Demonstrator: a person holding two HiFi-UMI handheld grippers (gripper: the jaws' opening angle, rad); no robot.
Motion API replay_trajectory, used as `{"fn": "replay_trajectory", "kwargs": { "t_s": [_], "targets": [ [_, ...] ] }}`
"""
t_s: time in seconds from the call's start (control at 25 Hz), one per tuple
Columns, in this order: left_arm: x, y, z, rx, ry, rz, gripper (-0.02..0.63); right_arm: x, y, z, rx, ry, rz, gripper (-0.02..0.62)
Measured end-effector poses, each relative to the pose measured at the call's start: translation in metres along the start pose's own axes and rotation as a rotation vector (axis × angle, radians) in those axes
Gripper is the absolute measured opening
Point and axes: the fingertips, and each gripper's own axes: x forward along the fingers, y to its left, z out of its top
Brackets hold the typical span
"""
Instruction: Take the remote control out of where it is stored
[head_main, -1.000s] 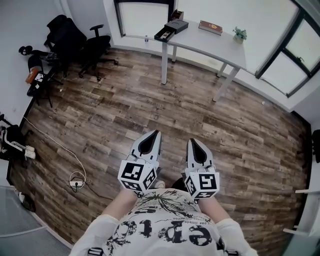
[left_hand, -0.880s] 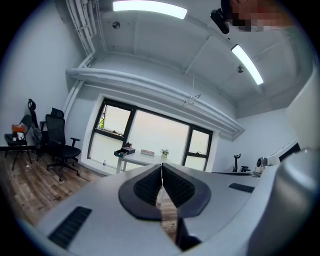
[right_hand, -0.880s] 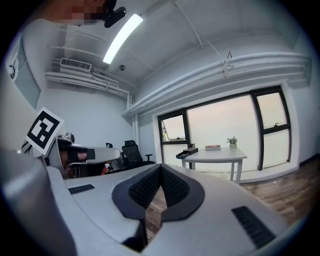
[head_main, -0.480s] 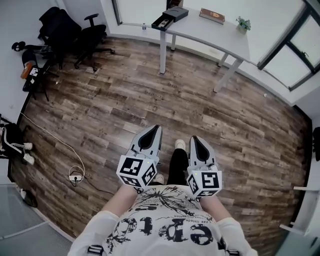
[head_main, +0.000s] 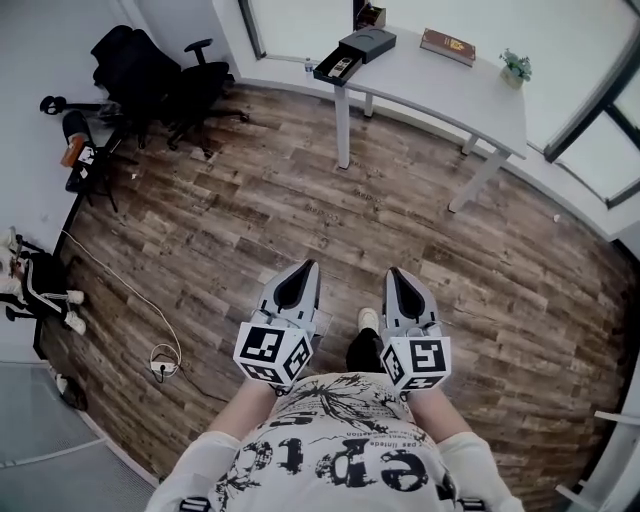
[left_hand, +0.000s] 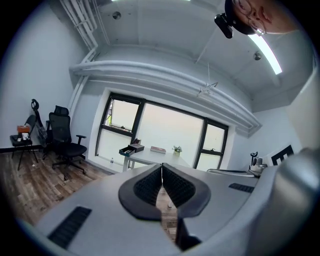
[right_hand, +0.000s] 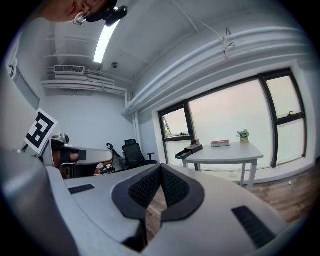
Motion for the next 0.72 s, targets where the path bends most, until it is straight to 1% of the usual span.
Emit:
{"fn": "replay_trajectory", "kwargs": {
  "t_s": [0.08, 0.16, 0.28, 0.44, 0.6, 0.72],
  "targets": [
    [0.030, -0.002, 0.013, 0.010, -0.011, 0.009, 0.012, 0.021, -0.026, 0.013, -0.006, -0.009, 0.008, 0.002],
    [0.059, -0.002, 0.022, -0.003, -0.023, 0.017, 0.012, 0.040, -0.051, 0.022, -0.012, -0.011, 0.013, 0.002],
    [0.101, -0.006, 0.022, -0.036, -0.012, 0.014, 0.012, 0.060, -0.092, 0.029, -0.013, -0.007, 0.001, 0.002],
    [0.152, -0.013, 0.026, -0.046, -0.013, 0.021, 0.012, 0.087, -0.142, 0.033, 0.001, 0.016, -0.009, 0.002],
    [0.185, -0.016, 0.033, -0.048, -0.014, 0.020, 0.012, 0.117, -0.167, 0.041, 0.011, 0.015, 0.001, 0.002],
    [0.194, -0.006, 0.036, -0.052, -0.009, 0.039, 0.011, 0.135, -0.166, 0.041, 0.018, 0.033, 0.025, 0.002]
  ]
}}
